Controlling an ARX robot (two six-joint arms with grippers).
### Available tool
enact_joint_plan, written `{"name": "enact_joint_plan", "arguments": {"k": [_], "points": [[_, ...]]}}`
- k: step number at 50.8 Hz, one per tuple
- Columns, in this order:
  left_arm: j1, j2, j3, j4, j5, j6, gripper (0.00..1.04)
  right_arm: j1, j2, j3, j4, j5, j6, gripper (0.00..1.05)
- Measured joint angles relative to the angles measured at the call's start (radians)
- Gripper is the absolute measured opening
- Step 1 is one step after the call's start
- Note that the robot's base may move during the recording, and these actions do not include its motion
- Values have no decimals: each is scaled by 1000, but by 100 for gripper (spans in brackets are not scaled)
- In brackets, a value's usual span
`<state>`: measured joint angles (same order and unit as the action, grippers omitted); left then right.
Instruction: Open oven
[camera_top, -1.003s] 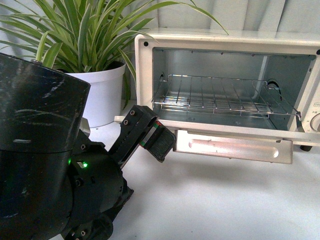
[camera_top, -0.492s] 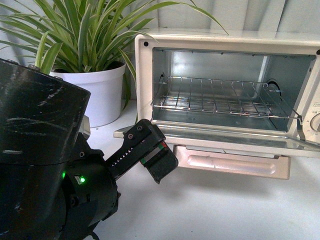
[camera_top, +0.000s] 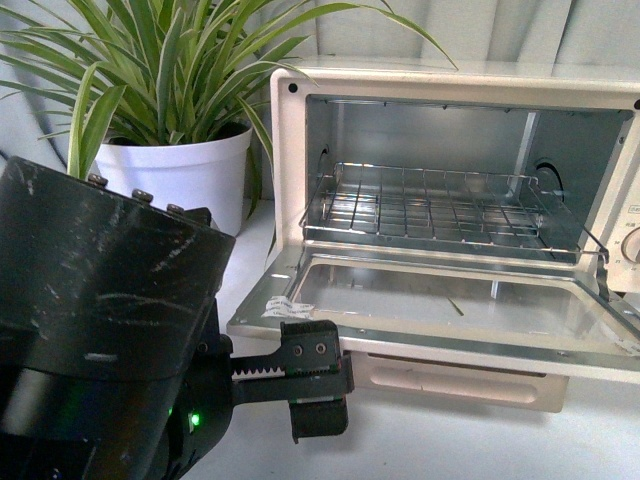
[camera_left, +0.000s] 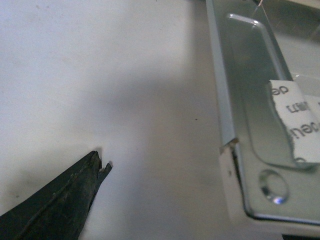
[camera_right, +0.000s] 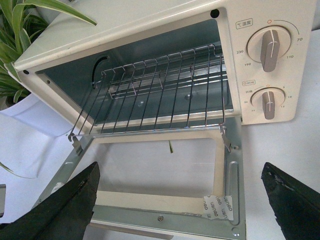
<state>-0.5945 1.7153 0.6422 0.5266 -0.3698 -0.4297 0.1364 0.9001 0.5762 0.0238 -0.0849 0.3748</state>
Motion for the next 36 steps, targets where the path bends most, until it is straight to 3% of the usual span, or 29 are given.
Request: {"name": "enact_joint_plan", "arguments": {"k": [10,17,36], "points": [[-34,31,-6,58,-82,248,98,-1,-6,-26,0,-2,-5,95],[-49,34,-6,69,-87,368,98,-1,-7,-34,2,-5,-6,95],[-57,-82,-92,90,-20,414,98,-1,-25,-43,1,-22,-13,95]]}}
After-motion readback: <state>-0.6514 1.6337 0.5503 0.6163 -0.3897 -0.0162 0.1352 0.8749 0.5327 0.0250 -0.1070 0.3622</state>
